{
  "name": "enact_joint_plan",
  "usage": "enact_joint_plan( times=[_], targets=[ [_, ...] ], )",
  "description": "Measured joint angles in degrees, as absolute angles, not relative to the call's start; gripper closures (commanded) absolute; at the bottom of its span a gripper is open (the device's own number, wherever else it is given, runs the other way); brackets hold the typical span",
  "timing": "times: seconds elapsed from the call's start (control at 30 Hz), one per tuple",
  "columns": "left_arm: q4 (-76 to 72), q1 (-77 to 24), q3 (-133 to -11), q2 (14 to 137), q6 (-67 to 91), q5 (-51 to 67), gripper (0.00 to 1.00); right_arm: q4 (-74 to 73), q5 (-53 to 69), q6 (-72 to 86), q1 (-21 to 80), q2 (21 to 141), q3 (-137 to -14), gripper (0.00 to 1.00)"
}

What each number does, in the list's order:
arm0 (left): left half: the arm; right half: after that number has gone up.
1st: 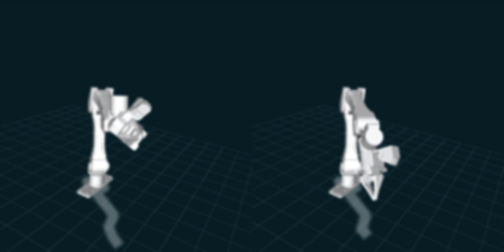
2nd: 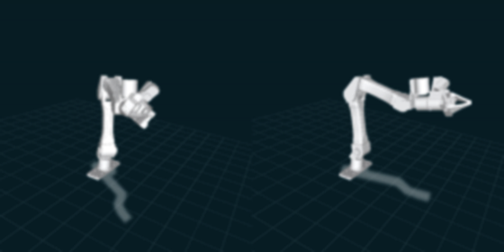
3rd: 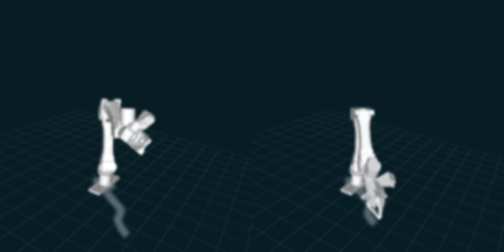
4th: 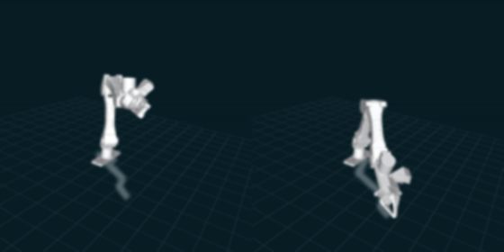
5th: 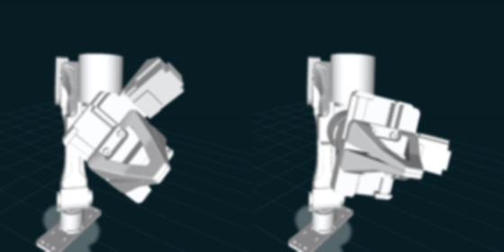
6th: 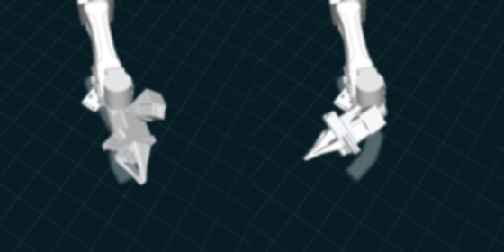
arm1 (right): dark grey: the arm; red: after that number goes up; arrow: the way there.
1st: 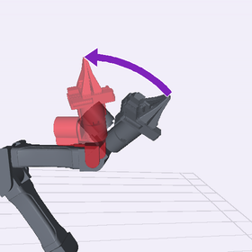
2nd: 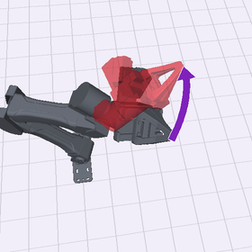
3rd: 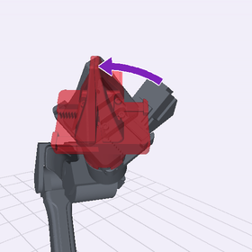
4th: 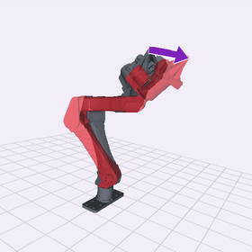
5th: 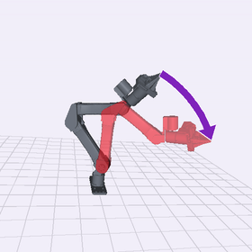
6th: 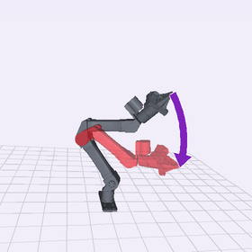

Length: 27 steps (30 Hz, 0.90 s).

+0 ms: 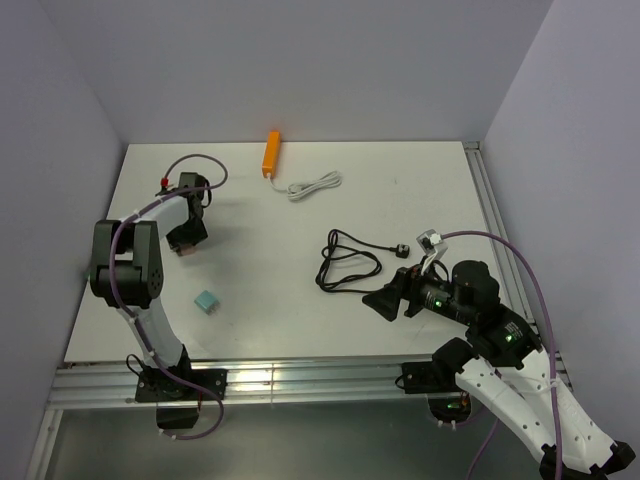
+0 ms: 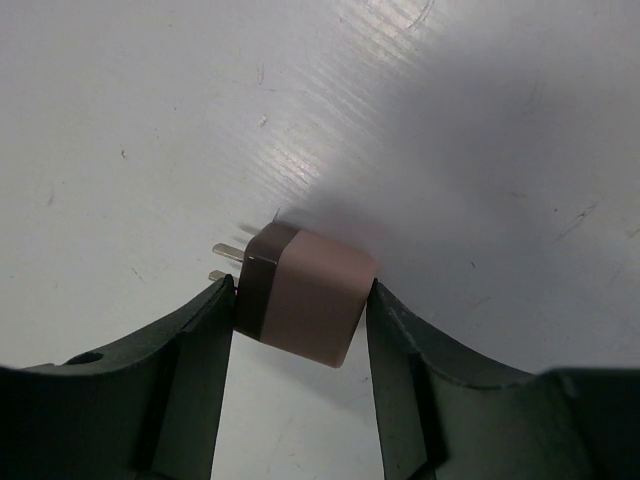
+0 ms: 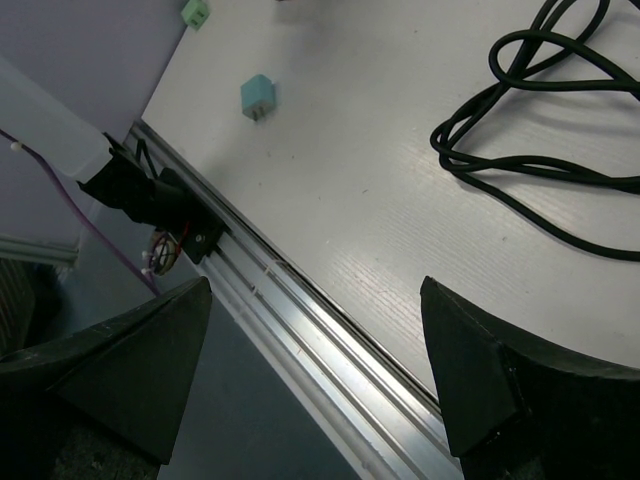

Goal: Insert the plug

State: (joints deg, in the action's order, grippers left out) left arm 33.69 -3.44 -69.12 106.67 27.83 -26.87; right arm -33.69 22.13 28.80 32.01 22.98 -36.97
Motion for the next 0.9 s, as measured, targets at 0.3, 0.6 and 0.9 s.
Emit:
enact_joint_plan(
  times=[0.3, 0.6, 0.9],
  targets=[
    [33.7, -3.5, -65.9, 98.4, 28.8, -20.9, 1.0, -33.7, 18.7, 29.3, 32.0, 23.4, -36.9, 0.07],
    [35.6, -15.5, -63.9, 75.4, 42.9, -12.7, 1.0, -30.6, 20.9, 29.9, 32.0, 25.8, -36.2, 0.14],
    [42.7, -34.9, -63.7, 61.8, 70.5, -14.0, 1.0, -16.2, 16.2, 37.8, 40.4, 31.5, -34.3, 0.24]
  ],
)
